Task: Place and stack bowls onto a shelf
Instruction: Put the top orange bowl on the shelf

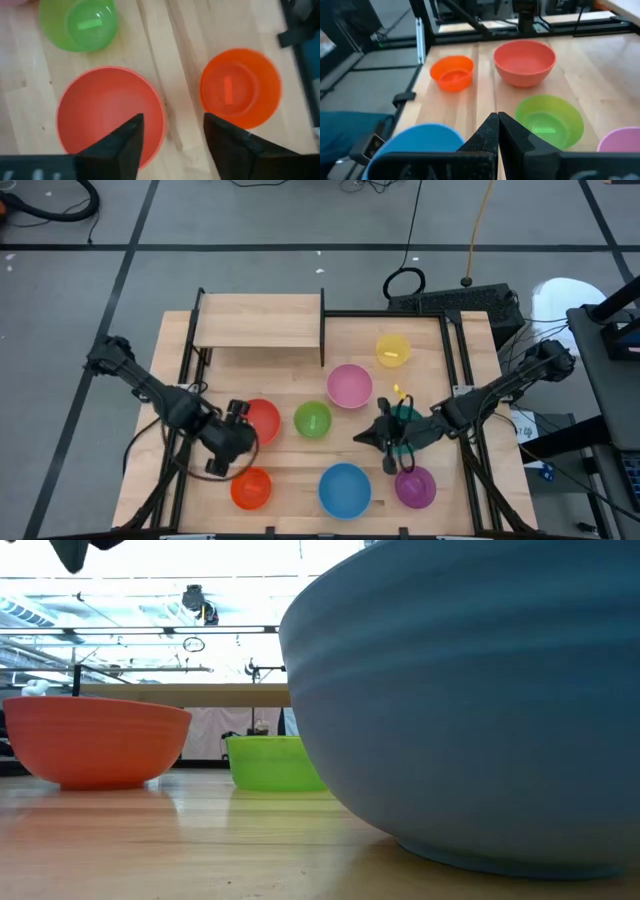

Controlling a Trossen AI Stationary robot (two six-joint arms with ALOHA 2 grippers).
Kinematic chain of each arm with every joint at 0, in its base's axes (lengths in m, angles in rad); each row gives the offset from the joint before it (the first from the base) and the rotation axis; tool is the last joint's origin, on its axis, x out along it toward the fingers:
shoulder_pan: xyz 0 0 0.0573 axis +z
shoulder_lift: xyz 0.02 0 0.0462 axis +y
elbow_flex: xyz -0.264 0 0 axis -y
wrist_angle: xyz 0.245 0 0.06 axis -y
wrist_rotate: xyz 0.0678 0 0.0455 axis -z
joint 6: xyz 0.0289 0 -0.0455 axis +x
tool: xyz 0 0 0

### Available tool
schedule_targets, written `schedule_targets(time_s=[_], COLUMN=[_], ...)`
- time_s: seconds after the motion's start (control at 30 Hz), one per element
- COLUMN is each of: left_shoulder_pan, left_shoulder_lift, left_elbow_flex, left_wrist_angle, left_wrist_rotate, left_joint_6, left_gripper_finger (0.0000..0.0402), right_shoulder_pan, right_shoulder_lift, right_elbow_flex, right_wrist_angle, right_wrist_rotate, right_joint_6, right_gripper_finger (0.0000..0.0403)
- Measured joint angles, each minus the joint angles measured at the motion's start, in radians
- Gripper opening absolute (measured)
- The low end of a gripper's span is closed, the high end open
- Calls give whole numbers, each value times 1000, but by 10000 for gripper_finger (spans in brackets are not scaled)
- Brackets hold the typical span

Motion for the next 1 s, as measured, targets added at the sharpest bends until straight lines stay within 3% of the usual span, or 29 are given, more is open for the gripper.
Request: schedule_targets(time_s=[0.13, 0.37, 0.87, 1.0], left_shoulder_pan=[-17, -29, -31, -31], left_shoulder_lift=[67, 155, 166, 166], left_elbow_flex=[0, -18, -304, -358], left_wrist_angle=[-11, -9, 162, 164], left_wrist_rotate=[-28, -27, -62, -94], left_joint_6=[1, -5, -66, -87], left_gripper_finger=[237, 216, 169, 139], right_shoulder_pan=[18, 22, 22, 22], right_shoulder_lift=[37, 68, 74, 74], right_elbow_flex=[0, 0, 0, 0], right_wrist_angle=[15, 49, 66, 66], right_wrist_rotate=[1, 1, 0, 0], right_joint_6=[1, -18, -36, -31], right_gripper_finger=[0, 0, 0, 0])
